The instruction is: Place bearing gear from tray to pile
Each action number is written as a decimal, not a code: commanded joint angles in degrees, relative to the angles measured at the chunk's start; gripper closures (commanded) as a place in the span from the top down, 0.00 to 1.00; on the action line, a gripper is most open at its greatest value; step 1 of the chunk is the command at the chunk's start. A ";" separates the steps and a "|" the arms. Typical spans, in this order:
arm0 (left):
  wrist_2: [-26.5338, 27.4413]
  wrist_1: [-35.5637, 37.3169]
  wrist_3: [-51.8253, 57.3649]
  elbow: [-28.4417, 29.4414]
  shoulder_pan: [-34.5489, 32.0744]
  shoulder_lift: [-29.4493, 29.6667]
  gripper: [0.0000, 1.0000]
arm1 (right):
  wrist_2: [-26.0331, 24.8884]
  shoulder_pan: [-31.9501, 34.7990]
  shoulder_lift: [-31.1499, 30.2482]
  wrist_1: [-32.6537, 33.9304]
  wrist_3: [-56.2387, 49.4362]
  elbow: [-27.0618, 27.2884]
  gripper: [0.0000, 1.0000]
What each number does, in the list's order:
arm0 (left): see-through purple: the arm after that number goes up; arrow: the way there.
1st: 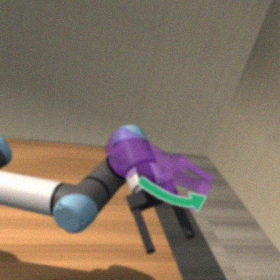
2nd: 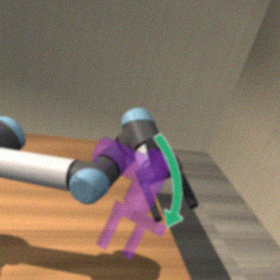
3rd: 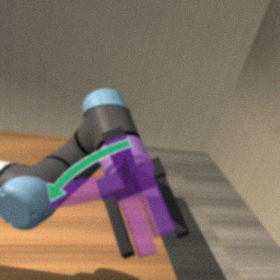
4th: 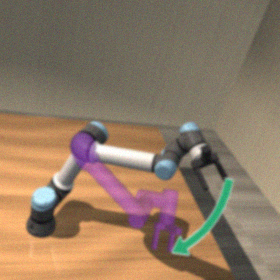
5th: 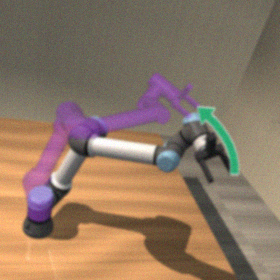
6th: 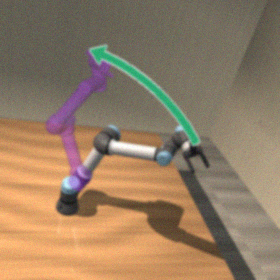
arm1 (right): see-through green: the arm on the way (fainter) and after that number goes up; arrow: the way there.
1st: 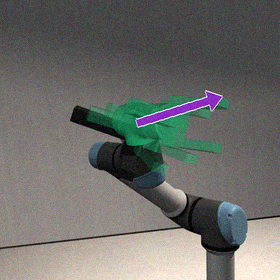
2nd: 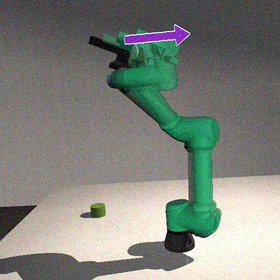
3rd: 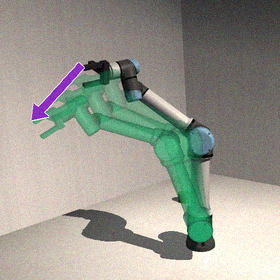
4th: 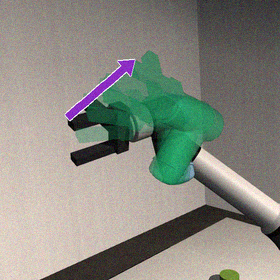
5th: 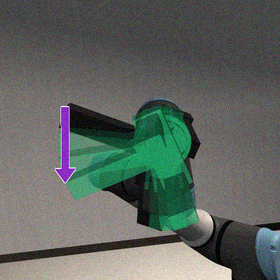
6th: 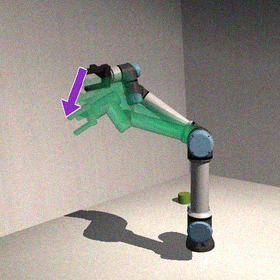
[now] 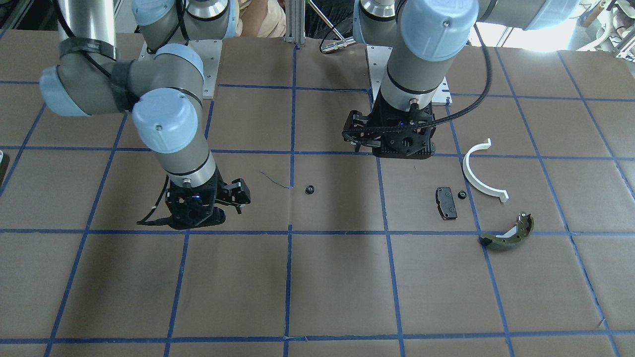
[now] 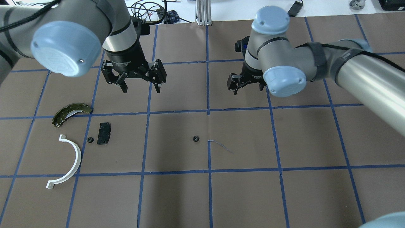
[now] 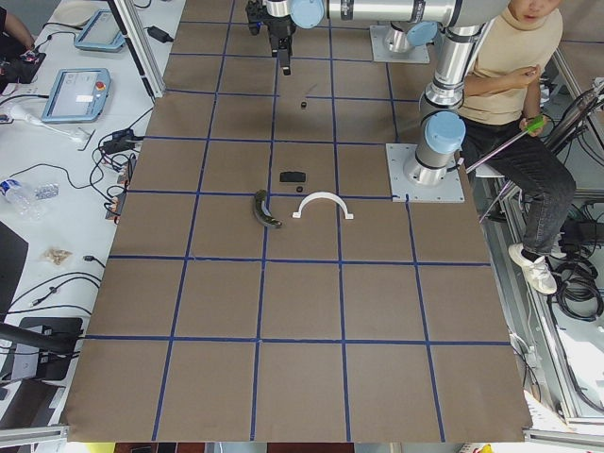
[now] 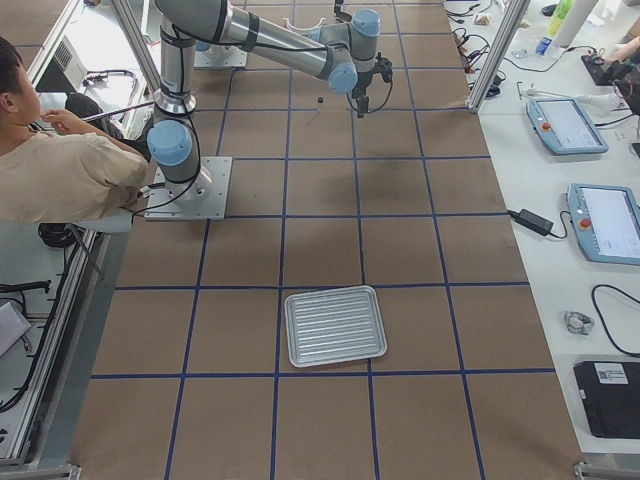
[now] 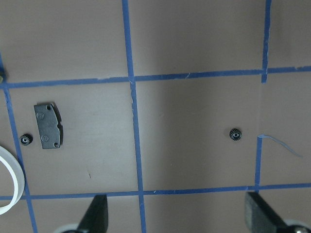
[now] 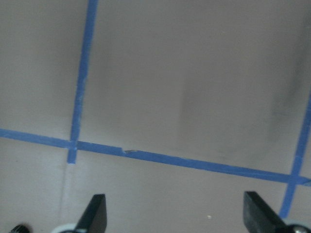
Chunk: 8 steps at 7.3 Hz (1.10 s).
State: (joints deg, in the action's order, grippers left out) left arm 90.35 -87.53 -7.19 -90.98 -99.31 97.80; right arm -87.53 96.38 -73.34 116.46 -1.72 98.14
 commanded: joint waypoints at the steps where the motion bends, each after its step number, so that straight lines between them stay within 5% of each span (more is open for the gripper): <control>1: 0.18 15.88 -6.13 -9.60 -5.69 2.99 1.00 | -0.88 -3.30 -4.60 -12.32 -2.58 -6.77 1.00; 4: 0.00 37.72 -12.74 -23.26 -10.80 7.12 1.00 | -4.15 -3.65 -5.84 -23.98 -4.50 -17.00 1.00; 8: 0.18 39.45 -19.17 -23.54 -15.30 12.49 1.00 | -3.53 -4.00 -10.77 -25.50 -9.00 -16.22 1.00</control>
State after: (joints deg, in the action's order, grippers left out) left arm 90.57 -48.57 -25.46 -114.35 -113.84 109.18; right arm -91.18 92.67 -83.82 90.44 -10.39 81.76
